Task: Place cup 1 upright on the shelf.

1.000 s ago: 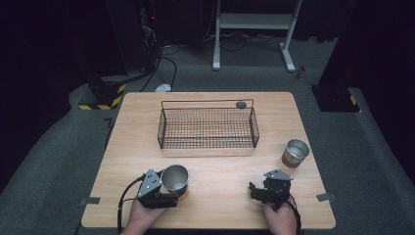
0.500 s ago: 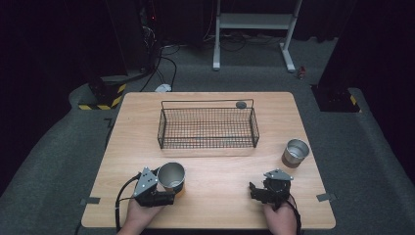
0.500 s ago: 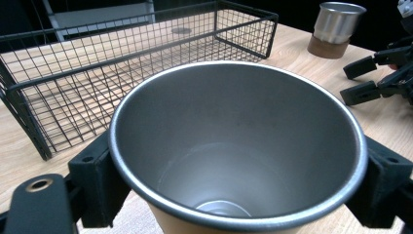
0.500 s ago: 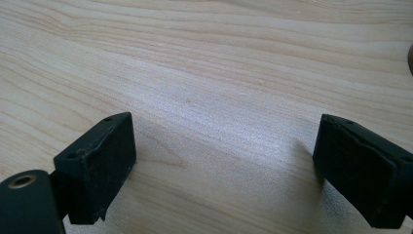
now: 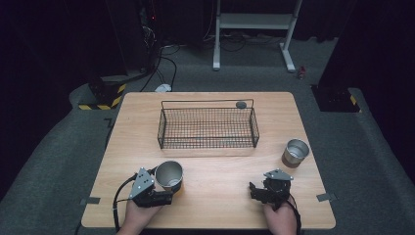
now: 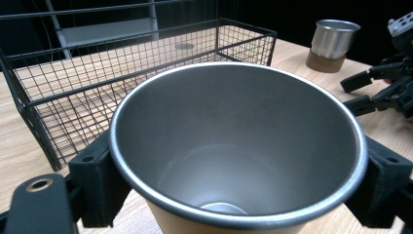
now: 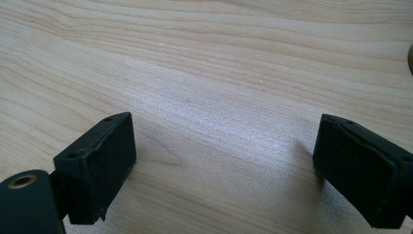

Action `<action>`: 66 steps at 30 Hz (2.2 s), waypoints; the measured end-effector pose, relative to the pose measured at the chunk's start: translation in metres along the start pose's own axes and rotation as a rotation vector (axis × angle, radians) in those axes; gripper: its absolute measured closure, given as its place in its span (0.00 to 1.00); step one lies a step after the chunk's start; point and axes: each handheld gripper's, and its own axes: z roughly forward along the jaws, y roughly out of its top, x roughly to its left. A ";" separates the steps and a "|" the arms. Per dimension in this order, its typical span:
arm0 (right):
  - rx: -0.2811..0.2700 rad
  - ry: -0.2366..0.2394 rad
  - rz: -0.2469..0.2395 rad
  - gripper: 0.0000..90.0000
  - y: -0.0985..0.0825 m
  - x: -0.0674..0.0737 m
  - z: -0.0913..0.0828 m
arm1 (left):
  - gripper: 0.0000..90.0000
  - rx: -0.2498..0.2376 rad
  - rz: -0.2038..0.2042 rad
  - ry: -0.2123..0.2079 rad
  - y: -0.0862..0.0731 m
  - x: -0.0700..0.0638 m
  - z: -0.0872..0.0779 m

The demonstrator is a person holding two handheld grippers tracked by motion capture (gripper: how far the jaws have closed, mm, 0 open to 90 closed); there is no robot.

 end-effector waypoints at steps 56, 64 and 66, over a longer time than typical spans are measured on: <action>0.003 0.036 -0.034 0.09 0.004 -0.006 0.004 | 0.15 -0.037 -0.020 0.090 0.047 0.003 0.015; 0.003 0.036 -0.034 0.09 0.004 -0.006 0.004 | 0.15 -0.036 -0.036 0.089 0.050 0.007 0.018; 0.003 0.036 -0.034 0.09 0.004 -0.006 0.004 | 0.15 -0.035 -0.038 0.086 0.051 0.008 0.021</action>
